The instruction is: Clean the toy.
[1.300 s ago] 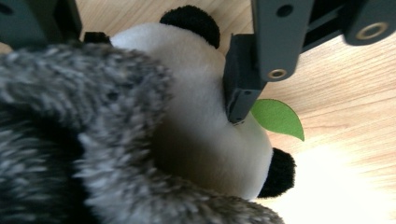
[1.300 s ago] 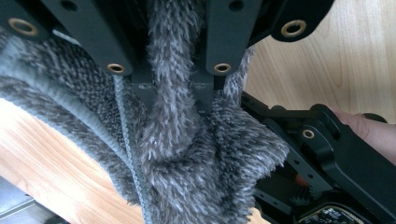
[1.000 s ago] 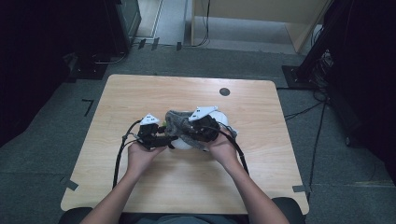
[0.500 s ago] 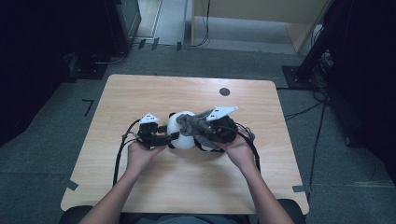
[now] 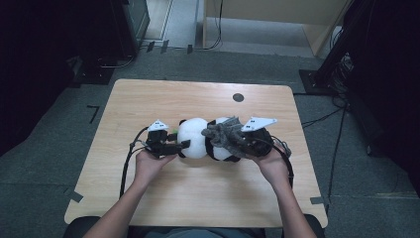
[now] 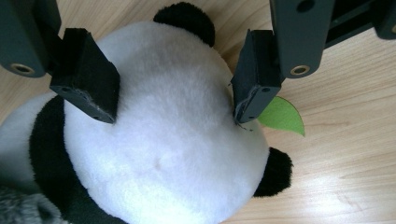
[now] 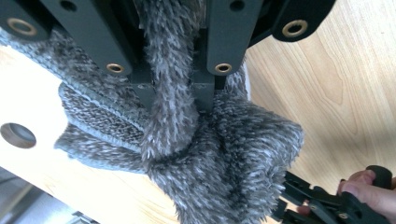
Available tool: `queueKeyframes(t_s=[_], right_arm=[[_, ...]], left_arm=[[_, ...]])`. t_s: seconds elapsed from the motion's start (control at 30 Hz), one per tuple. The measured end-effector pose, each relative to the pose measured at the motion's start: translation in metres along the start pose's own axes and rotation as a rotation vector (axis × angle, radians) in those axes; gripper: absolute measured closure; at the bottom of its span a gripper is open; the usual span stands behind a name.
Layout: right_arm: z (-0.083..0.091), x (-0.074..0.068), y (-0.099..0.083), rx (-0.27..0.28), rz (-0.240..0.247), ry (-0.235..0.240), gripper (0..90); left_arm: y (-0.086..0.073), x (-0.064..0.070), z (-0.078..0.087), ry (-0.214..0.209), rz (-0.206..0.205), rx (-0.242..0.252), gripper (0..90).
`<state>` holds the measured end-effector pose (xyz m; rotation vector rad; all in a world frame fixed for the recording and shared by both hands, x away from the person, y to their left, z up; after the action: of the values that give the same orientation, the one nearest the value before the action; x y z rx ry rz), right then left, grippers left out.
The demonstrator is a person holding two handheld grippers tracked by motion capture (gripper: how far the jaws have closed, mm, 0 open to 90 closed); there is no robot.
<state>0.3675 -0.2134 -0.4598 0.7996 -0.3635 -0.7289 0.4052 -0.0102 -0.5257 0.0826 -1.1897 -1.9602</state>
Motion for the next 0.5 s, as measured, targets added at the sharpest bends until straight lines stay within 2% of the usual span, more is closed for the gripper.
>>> queueKeyframes(t_s=[0.13, 0.23, 0.33, 0.5], right_arm=[[0.007, 0.01, -0.003, -0.001, -0.05, -0.019, 79.7], [0.014, 0.013, -0.001, 0.011, -0.057, -0.033, 80.0], [0.018, 0.008, 0.008, 0.028, -0.053, -0.041, 80.0], [0.016, -0.005, 0.034, 0.055, -0.034, -0.035, 80.1]], left_arm=[[0.001, 0.0, -0.001, 0.001, 0.004, 0.005, 33.3], [0.001, 0.0, -0.001, 0.001, 0.001, -0.003, 33.3], [0.0, 0.0, -0.001, 0.004, 0.0, -0.007, 33.5], [0.001, 0.0, -0.001, 0.004, -0.008, -0.007, 33.8]])
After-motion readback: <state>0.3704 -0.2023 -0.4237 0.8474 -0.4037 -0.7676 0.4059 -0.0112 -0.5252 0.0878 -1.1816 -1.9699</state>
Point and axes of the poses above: each handheld gripper's, and its own axes: z roughly backward along the jaws, y roughly out of its top, x roughly to its right, the point moved 10 cm from there along -z, roughly forward along the jaws, and after that the axes turned 2 degrees about -y, right-handed, at the moved point
